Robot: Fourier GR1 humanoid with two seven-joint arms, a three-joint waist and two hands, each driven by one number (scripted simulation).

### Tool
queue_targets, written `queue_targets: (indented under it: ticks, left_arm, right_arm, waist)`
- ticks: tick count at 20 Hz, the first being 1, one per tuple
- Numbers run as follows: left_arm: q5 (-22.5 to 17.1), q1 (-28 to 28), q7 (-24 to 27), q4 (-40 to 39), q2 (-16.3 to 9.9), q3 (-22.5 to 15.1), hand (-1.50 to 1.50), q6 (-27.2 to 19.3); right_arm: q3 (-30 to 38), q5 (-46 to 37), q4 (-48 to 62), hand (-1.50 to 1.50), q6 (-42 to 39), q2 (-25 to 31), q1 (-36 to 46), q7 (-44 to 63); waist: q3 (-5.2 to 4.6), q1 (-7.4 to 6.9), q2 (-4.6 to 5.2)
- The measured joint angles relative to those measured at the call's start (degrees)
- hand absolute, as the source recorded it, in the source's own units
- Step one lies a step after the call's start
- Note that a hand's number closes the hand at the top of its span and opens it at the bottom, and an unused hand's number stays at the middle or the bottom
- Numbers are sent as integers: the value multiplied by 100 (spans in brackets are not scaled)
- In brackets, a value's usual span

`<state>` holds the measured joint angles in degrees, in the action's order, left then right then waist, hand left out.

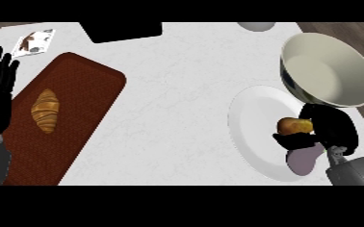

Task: Pick the pear from the plate and place it in the bowl

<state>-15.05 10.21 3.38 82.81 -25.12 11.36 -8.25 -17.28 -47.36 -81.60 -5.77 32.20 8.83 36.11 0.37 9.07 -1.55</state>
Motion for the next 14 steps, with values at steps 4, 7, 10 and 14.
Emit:
queue_targets:
  ticks: [4, 7, 10, 14]
  left_arm:
    - [-29, -151, 4, 21, -22, 90, 0, -15]
    - [-47, -243, 16, 56, -50, 142, 0, -3]
    - [-53, -327, 23, 123, -68, 167, 0, 8]
    - [-78, -356, 49, 172, -20, 141, 0, 45]
  right_arm:
    - [979, 490, 217, 150, 215, 1097, -368, -932]
    - [1740, 972, 455, 150, 329, 1788, -590, -1763]
    - [2445, 1600, 651, 150, 288, 2306, -766, -2743]
    - [3414, 2398, 1021, 150, 160, 2883, -956, -4121]
  waist:
    - [8, 126, -15]
    - [9, 138, -26]
    - [8, 121, -51]
    - [0, 48, -32]
